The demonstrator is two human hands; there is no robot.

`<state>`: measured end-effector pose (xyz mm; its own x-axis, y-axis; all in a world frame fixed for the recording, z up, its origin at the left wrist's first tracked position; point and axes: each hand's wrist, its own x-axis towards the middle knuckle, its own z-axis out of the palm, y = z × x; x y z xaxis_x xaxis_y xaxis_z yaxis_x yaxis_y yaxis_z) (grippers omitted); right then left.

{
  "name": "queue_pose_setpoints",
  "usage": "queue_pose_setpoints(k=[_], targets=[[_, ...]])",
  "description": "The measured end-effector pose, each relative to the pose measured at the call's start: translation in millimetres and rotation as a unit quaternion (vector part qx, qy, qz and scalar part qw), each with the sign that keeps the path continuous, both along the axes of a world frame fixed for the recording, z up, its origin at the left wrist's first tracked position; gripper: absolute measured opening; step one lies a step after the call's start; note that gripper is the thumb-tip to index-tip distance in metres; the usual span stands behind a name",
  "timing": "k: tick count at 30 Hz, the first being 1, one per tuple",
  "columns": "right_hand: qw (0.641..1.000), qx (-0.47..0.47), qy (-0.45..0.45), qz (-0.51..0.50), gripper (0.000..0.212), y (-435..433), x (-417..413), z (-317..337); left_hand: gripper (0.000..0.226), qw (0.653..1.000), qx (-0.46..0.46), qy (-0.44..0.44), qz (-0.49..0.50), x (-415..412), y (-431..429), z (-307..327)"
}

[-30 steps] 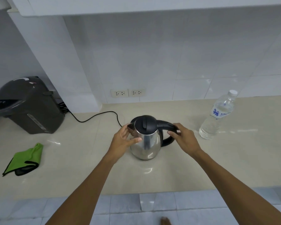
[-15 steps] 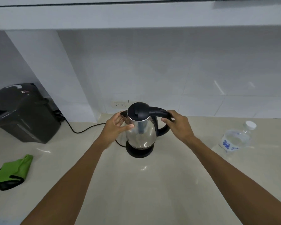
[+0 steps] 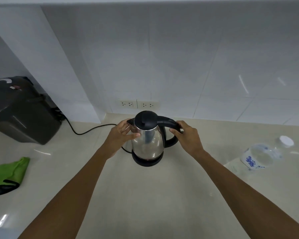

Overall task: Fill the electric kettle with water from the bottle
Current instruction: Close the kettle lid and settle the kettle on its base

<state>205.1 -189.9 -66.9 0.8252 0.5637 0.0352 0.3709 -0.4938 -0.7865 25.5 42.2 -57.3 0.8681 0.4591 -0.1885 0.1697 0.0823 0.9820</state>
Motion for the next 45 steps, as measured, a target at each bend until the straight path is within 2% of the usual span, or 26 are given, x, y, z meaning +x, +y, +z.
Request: queue_pose_setpoints(k=[6,10,14,17,26,34,45], targets=[[1.0,0.009,0.009,0.001,0.029,-1,-2,-1,0.063,1.0,0.007,-0.006,-0.002,-1,1,1],[1.0,0.012,0.014,0.003,0.028,1,-5,-2,0.071,1.0,0.0,-0.003,-0.005,-4,5,0],[1.0,0.007,0.009,0.001,0.029,2,-6,-2,0.067,1.0,0.006,0.002,-0.011,-4,8,-1],[1.0,0.01,0.014,0.003,0.028,2,-7,-3,0.075,1.0,-0.004,0.001,-0.007,-7,9,-2],[0.999,0.024,0.026,0.0,0.026,-5,-5,-3,0.064,1.0,-0.001,-0.005,-0.008,0,7,2],[0.999,0.026,0.034,-0.009,0.03,-13,-8,-3,0.071,1.0,0.002,-0.013,-0.005,1,0,-6],[0.999,0.027,0.026,-0.006,0.027,4,-11,1,0.065,1.0,-0.013,-0.019,0.0,-2,15,-8]])
